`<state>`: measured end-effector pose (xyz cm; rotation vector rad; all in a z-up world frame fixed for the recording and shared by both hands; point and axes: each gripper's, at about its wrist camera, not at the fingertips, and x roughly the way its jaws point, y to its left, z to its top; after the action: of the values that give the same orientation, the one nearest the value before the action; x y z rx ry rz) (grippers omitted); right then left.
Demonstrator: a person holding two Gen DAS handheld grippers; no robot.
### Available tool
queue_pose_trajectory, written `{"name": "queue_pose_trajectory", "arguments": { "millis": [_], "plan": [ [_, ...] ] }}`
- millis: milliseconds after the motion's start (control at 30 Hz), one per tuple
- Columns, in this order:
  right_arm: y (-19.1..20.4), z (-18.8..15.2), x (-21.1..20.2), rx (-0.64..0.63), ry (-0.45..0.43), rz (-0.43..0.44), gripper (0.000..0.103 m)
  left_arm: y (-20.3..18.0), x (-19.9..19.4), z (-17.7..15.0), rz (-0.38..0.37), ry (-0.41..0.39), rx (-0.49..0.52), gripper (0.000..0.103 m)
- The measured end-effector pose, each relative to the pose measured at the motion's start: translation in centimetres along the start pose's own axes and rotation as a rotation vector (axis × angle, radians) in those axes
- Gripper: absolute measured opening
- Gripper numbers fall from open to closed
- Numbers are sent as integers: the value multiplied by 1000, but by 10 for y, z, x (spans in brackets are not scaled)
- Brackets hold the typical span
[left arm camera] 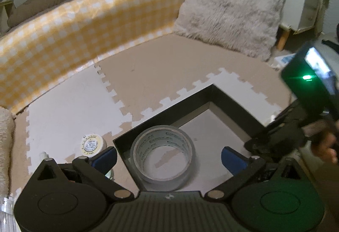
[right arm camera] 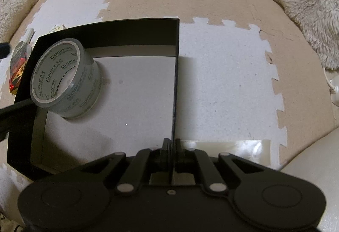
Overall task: Organize rigid objects
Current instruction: 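Carry the tape roll into the black box and open the left gripper, then grasp the colourful cigarette box with the left gripper and lift it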
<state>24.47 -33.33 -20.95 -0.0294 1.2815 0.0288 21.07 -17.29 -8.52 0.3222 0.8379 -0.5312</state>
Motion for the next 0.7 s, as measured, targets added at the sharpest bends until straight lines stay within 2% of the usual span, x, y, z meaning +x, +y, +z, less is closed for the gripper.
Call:
{"name": "queue_pose_trajectory", "arguments": {
  "millis": [200, 400, 700],
  "plan": [
    [0, 0, 0, -2, -1, 0, 4, 3, -40, -12, -39, -41, -24, 103],
    [1, 0, 0, -3, -1, 0, 4, 19, -66, -29, -45, -88, -27, 103],
    [1, 0, 0, -5, -2, -1, 4, 67, -58, -59, -49, -124, 33, 103]
  ]
}}
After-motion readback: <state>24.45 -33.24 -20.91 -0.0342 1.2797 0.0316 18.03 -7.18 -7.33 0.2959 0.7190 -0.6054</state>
